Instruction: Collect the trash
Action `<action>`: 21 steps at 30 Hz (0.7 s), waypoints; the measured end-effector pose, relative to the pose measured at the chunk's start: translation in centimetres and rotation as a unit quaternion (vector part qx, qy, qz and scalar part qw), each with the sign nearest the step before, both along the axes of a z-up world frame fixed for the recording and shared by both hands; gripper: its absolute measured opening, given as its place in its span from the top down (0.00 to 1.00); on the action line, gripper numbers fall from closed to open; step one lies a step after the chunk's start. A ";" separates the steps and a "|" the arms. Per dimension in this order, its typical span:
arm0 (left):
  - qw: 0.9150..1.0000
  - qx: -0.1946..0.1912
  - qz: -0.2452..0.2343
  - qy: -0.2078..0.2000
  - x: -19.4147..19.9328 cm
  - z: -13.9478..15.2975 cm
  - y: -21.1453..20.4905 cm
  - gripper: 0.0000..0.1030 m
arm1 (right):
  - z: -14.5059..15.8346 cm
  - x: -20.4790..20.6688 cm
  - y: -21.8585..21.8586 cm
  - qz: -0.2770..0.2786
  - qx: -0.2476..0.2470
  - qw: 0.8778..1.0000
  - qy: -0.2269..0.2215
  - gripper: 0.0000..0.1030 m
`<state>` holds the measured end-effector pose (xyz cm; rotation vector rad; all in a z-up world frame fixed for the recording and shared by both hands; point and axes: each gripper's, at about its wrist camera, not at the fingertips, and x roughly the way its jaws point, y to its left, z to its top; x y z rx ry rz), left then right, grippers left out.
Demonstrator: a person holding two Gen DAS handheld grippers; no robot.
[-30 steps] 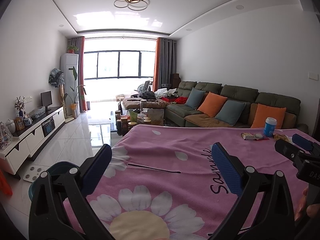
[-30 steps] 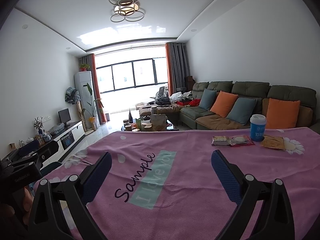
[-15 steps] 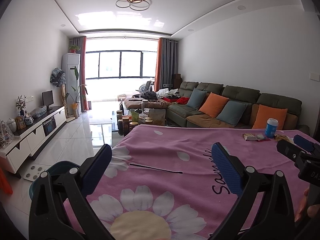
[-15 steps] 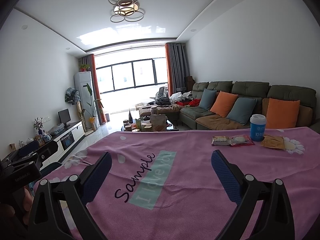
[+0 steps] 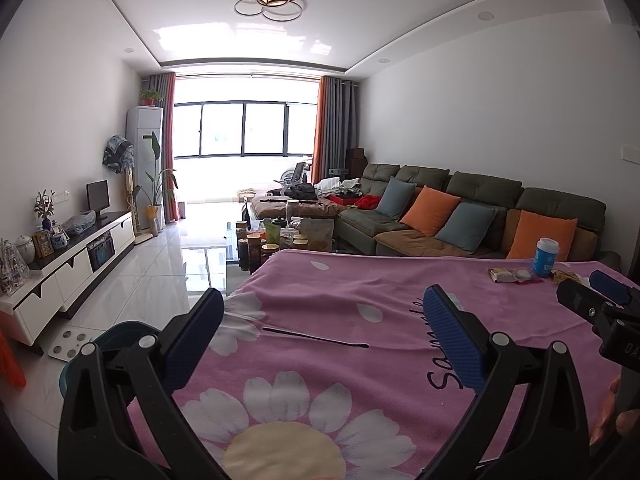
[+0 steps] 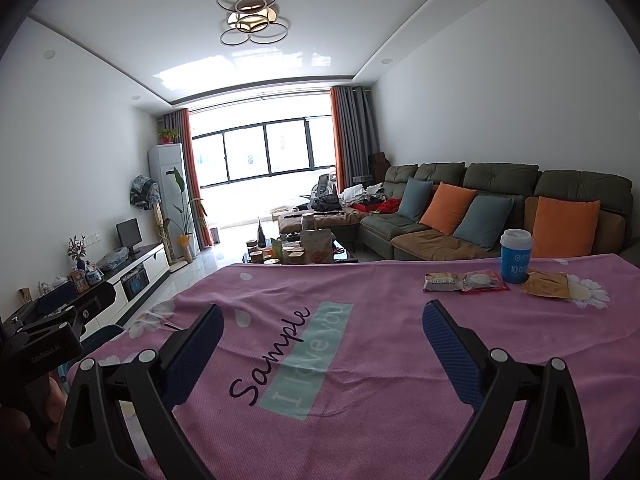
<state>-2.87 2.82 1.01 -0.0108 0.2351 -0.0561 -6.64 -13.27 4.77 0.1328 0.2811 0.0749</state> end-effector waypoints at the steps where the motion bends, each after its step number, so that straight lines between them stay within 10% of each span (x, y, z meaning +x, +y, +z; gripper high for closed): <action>1: 1.000 0.000 0.000 0.000 0.0 0.0 0.0 0.05 | 0.0 0.0 0.0 0.000 0.000 1.000 0.000 0.07; 21: 1.000 0.001 0.001 0.001 0.2 0.1 0.1 0.05 | 0.0 -0.1 0.1 0.000 0.000 1.000 0.000 0.07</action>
